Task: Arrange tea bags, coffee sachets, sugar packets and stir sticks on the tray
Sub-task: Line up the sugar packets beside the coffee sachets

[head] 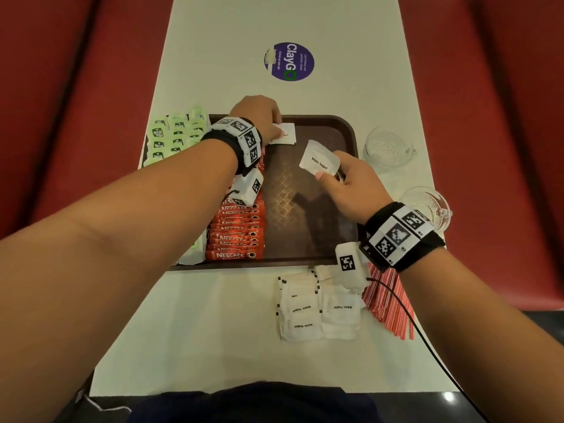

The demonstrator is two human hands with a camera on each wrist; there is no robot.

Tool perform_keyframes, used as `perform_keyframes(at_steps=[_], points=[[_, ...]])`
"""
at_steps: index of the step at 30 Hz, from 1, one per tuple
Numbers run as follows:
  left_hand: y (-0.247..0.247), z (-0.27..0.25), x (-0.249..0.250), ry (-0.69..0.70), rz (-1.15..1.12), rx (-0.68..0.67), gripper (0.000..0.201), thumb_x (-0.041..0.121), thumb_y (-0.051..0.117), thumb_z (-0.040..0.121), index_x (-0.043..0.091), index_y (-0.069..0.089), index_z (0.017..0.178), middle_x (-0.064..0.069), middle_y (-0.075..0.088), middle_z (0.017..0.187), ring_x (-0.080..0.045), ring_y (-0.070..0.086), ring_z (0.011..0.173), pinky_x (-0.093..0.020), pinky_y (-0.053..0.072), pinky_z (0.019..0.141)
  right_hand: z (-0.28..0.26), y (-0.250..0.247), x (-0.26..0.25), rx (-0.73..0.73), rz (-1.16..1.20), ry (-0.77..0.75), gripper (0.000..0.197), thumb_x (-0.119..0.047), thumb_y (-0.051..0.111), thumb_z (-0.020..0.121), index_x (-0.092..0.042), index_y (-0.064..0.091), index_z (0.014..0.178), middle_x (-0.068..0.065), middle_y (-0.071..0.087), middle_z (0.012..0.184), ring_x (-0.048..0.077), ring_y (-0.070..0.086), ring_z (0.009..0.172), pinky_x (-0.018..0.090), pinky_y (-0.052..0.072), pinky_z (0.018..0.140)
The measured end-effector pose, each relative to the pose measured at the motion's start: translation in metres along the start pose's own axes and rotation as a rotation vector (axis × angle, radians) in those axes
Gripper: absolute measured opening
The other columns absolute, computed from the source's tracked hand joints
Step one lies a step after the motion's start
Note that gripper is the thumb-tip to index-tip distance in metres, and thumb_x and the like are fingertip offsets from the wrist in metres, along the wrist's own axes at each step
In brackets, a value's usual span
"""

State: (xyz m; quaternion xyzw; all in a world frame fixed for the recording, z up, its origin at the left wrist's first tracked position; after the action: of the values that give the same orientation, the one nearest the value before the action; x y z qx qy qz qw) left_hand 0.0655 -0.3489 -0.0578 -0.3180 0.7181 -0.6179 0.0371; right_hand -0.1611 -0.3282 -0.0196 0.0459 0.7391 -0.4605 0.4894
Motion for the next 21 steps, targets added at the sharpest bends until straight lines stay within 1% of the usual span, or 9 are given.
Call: perform_keyframes(at_steps=[3,7,9,12,14,16,17,19,21], points=[[0.011,-0.003,0.008,0.051,0.056,-0.091,0.027,0.036,0.076,0.084,0.028,0.073,0.109,0.001,0.067,0.119,-0.023,0.061,0.108,-0.030,0.045,0.083,0.001,-0.001,0.000,-0.003,-0.023,-0.005,0.018,-0.028,0.058,0.099,-0.016,0.063,0.110,0.002,0.068,0.099,0.019,0.062,0.091,0.040,0.053,0.078],[0.010,-0.004,0.010,0.048,0.080,-0.111,0.026,0.036,0.074,0.086,0.028,0.074,0.110,0.001,0.070,0.116,-0.023,0.063,0.103,-0.029,0.044,0.078,0.005,-0.002,0.001,0.005,-0.080,-0.026,0.017,-0.030,0.059,0.098,-0.015,0.063,0.105,0.001,0.066,0.089,0.019,0.060,0.084,0.035,0.049,0.073],[0.007,-0.007,0.013,0.070,0.070,-0.112,0.027,0.040,0.073,0.086,0.026,0.074,0.109,0.001,0.071,0.113,-0.023,0.063,0.102,-0.030,0.047,0.080,0.007,-0.002,0.001,0.001,-0.105,-0.021,0.020,-0.030,0.060,0.098,-0.013,0.065,0.108,0.002,0.067,0.092,0.019,0.060,0.085,0.034,0.049,0.074],[-0.008,-0.018,0.024,0.126,-0.065,-0.023,0.030,0.048,0.060,0.093,0.025,0.075,0.106,0.002,0.072,0.107,-0.021,0.064,0.101,-0.034,0.051,0.088,0.011,-0.001,0.002,-0.009,-0.144,-0.018,0.021,-0.027,0.060,0.098,-0.012,0.066,0.111,0.003,0.070,0.098,0.020,0.062,0.091,0.037,0.052,0.078],[-0.023,-0.034,0.037,0.205,-0.255,0.018,0.035,0.053,0.053,0.096,0.027,0.077,0.095,0.005,0.074,0.098,-0.015,0.066,0.096,-0.033,0.051,0.089,0.013,-0.002,0.003,-0.001,-0.148,-0.010,0.019,-0.026,0.060,0.098,-0.013,0.068,0.109,0.004,0.071,0.099,0.021,0.063,0.093,0.038,0.053,0.082],[-0.030,-0.054,0.049,0.273,-0.450,-0.054,0.033,0.056,0.059,0.092,0.030,0.077,0.086,0.009,0.075,0.092,-0.009,0.068,0.091,-0.030,0.051,0.087,0.017,-0.004,0.003,0.014,-0.146,0.002,0.018,-0.026,0.061,0.098,-0.013,0.069,0.108,0.004,0.072,0.101,0.021,0.064,0.095,0.037,0.053,0.083],[-0.029,-0.064,0.055,0.304,-0.490,-0.115,0.029,0.056,0.065,0.088,0.030,0.077,0.085,0.009,0.075,0.090,-0.008,0.068,0.089,-0.029,0.052,0.084,0.018,-0.005,0.003,0.022,-0.146,0.004,0.018,-0.026,0.061,0.097,-0.014,0.070,0.107,0.003,0.072,0.100,0.021,0.064,0.094,0.036,0.053,0.082],[-0.025,-0.078,0.059,0.361,-0.430,-0.193,0.020,0.047,0.074,0.083,0.030,0.078,0.092,0.010,0.074,0.089,-0.007,0.066,0.084,-0.030,0.052,0.080,0.020,-0.007,0.000,0.034,-0.151,-0.004,0.017,-0.027,0.062,0.097,-0.014,0.070,0.104,0.003,0.071,0.095,0.021,0.063,0.089,0.037,0.052,0.079],[-0.022,-0.081,0.055,0.382,-0.315,-0.183,0.019,0.039,0.074,0.085,0.028,0.077,0.100,0.011,0.073,0.092,-0.007,0.064,0.085,-0.034,0.053,0.083,0.020,-0.007,-0.003,0.035,-0.144,-0.006,0.020,-0.028,0.062,0.097,-0.014,0.071,0.108,0.004,0.071,0.094,0.021,0.063,0.087,0.037,0.051,0.078]])
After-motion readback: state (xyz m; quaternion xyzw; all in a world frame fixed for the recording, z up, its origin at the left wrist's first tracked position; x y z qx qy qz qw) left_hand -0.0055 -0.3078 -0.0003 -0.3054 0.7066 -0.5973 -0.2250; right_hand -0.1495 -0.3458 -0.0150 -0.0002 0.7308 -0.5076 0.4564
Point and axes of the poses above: each hand's wrist, its own z-axis towards the middle knuckle, its own y-axis out of the palm, x = y × z, the point moved 9 cm from there along z, towards the middle knuckle
